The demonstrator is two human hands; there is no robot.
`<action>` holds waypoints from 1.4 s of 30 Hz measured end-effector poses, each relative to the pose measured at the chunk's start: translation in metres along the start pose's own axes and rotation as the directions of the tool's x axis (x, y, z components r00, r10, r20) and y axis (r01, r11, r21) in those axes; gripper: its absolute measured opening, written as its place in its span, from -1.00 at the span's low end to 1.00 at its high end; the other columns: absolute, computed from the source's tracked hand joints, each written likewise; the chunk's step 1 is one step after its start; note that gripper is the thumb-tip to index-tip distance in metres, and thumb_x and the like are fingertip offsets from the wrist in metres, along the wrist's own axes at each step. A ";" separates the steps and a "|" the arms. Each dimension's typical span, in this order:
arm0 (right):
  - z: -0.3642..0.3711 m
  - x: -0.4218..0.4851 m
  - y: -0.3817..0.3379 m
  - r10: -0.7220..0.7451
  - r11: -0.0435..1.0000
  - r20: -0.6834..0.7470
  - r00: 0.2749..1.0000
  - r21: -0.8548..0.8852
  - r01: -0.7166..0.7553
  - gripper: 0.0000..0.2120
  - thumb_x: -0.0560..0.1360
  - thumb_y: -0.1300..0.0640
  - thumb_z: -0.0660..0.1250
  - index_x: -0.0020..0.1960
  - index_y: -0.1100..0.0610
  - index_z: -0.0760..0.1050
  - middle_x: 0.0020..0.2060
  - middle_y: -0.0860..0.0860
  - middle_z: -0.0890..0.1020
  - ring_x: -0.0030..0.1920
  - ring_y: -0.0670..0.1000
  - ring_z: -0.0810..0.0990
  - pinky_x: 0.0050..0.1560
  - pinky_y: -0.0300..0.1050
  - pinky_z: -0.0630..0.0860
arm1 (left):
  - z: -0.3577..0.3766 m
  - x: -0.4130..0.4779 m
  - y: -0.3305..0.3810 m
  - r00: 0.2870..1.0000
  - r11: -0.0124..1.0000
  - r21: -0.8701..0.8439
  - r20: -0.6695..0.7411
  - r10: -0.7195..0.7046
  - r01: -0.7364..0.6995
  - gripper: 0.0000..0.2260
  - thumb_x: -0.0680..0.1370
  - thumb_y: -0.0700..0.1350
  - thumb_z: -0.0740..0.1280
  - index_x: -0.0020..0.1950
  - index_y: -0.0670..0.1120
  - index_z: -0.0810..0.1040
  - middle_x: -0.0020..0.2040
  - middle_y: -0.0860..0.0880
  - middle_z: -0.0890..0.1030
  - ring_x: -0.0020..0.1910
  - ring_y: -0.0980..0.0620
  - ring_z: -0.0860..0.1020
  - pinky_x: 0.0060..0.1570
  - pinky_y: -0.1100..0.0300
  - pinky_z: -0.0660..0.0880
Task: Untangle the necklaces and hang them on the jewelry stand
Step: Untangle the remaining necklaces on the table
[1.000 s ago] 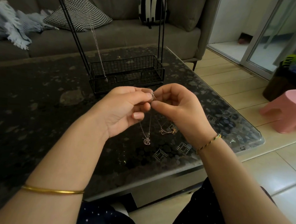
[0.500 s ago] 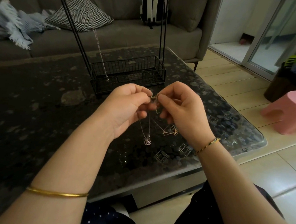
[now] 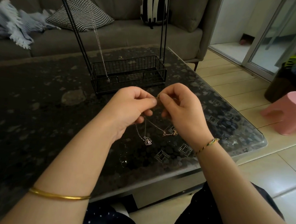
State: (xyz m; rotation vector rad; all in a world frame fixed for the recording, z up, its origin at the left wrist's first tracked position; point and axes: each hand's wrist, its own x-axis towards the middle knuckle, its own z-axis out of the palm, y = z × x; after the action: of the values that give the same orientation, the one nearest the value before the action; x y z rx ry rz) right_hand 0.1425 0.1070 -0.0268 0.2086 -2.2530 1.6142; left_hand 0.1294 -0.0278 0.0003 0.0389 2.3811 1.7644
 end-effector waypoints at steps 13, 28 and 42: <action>0.005 -0.001 0.000 0.035 0.999 0.020 0.999 -0.015 -0.035 -0.91 0.57 0.24 0.22 -0.10 0.20 0.46 -0.28 0.06 0.58 -0.50 -0.14 0.44 -0.46 -0.32 0.38 | 0.001 -0.004 -0.002 0.998 0.892 0.451 0.061 0.012 -0.039 -0.94 0.52 -0.12 0.27 -0.08 -0.06 0.52 -0.18 -0.01 0.65 -0.27 0.09 0.61 -0.32 0.18 0.42; 0.006 0.002 0.001 0.154 0.985 0.050 0.987 0.068 -0.157 -0.82 0.58 0.14 0.24 -0.14 0.18 0.52 -0.41 -0.06 0.55 -0.49 -0.20 0.40 -0.44 -0.35 0.32 | 0.000 -0.002 -0.004 0.981 0.959 0.225 -0.048 0.189 -0.174 -0.95 0.52 -0.14 0.39 -0.12 -0.01 0.56 -0.24 -0.02 0.64 -0.34 0.18 0.56 -0.32 0.27 0.38; 0.000 0.000 -0.001 0.124 0.979 0.033 0.992 0.161 -0.127 -0.92 0.51 0.19 0.35 -0.16 0.10 0.55 -0.37 -0.16 0.51 -0.43 -0.25 0.42 -0.40 -0.41 0.33 | -0.003 -0.004 0.000 0.998 0.993 0.105 0.010 0.059 -0.060 -0.92 0.58 -0.13 0.33 -0.07 -0.03 0.61 -0.32 0.06 0.58 -0.45 0.25 0.50 -0.37 0.28 0.39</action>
State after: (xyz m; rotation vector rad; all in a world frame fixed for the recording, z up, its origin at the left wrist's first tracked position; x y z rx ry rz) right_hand 0.1426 0.1066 -0.0253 0.1290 -2.1903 1.8733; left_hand 0.1327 -0.0313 0.0012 0.1311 2.4915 1.6588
